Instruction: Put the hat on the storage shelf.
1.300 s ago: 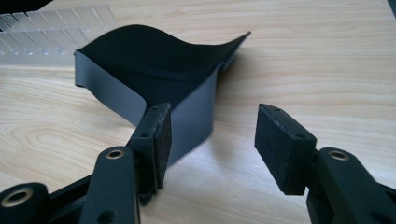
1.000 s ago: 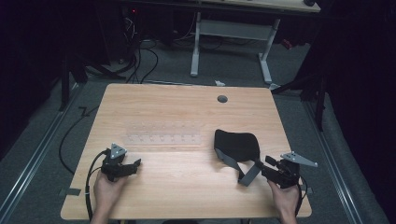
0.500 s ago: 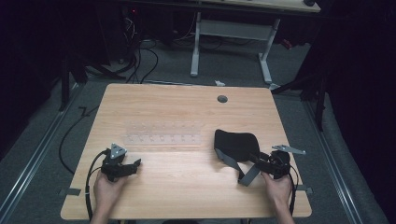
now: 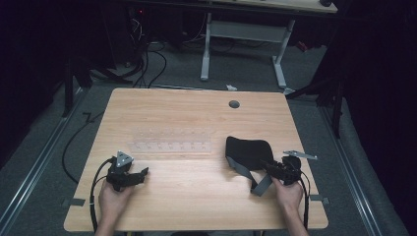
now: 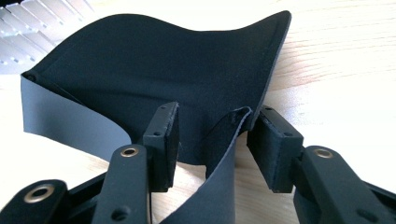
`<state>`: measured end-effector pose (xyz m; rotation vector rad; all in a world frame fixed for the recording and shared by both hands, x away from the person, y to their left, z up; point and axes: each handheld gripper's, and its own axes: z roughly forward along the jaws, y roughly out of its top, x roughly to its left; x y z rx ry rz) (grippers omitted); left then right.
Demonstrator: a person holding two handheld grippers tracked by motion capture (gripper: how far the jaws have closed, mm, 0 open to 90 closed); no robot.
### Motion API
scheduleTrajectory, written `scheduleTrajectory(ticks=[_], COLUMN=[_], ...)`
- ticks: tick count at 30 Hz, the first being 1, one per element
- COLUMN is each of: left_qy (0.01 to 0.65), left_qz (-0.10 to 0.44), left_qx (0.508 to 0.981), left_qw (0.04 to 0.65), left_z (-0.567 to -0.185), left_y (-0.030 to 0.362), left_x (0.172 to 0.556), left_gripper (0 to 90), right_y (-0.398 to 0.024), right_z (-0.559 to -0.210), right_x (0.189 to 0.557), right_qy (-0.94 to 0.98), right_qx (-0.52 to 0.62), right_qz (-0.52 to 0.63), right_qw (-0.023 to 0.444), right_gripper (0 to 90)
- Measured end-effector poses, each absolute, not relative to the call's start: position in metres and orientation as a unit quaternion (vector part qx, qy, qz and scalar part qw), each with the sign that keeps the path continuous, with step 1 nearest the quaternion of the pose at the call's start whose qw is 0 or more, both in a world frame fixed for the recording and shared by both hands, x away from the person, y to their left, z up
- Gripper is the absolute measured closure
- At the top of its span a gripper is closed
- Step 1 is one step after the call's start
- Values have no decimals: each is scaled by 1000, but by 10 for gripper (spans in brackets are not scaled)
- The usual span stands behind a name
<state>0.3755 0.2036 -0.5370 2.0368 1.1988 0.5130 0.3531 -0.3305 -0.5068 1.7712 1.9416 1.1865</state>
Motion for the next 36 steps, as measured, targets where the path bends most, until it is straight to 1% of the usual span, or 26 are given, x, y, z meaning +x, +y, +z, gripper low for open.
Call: scheduleTrajectory(ticks=[10,15,17,18,19,20,21,24,36], left_qy=[465,465,465,465,465,465,465,465,459], left_qz=[199,200,200,200,200,200,200,200,197], left_qx=[788,788,788,788,788,788,788,788,791], left_qw=[352,352,352,352,352,352,352,352,355], left_z=[-537,-537,-537,-537,-537,-537,-537,-537,-537], left_y=[203,203,203,203,203,203,203,203,203], left_x=[375,375,375,375,375,375,375,375,375], left_gripper=[272,271,271,271,271,271,271,271,274], right_y=[-328,-329,-330,-331,-331,-331,-331,-333,-334], right_z=[-512,-511,-510,-511,-511,-511,-511,-510,-508], right_x=[358,358,357,358,358,358,358,357,357], right_qy=[668,661,657,656,656,657,657,656,646], right_qx=[607,604,607,608,608,608,608,608,609], right_qz=[412,426,428,427,427,427,427,429,447], right_qw=[124,131,132,130,130,129,129,126,111], right_gripper=[633,665,691,720,720,747,747,791,845])
